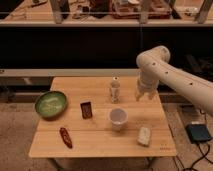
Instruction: Knock the eraser over
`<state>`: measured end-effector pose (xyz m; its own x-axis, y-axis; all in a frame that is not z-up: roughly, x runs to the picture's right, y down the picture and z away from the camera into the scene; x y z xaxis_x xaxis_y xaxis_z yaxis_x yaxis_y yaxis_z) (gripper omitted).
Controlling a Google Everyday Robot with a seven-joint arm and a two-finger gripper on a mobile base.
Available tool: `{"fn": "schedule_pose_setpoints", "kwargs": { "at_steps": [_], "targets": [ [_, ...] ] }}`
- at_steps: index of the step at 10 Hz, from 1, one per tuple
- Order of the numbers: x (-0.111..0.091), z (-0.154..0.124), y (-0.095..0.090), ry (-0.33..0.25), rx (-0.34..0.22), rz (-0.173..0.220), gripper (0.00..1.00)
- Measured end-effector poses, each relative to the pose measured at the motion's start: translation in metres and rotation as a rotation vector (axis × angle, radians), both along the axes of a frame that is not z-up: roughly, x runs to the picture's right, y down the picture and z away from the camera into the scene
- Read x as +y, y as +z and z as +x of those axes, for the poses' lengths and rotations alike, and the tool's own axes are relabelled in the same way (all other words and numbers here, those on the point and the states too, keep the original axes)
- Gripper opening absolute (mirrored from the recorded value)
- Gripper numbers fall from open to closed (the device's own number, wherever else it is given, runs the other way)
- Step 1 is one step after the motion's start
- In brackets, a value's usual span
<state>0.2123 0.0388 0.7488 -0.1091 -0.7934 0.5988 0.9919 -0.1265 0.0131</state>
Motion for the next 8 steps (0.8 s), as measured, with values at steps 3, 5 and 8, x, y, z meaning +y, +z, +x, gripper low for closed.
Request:
{"fn": "schedule_pose_setpoints", "kwargs": {
  "at_steps": [3, 5, 8],
  "targets": [
    [-0.002, -0.011, -0.007, 0.042, 0.017, -0.014, 0.33],
    [-0.001, -0.013, -0.005, 0.015, -0.026, -0.018, 0.33],
    [-0.015, -0.030, -0.003, 0.001, -0.035, -0.008, 0.33]
  ]
}}
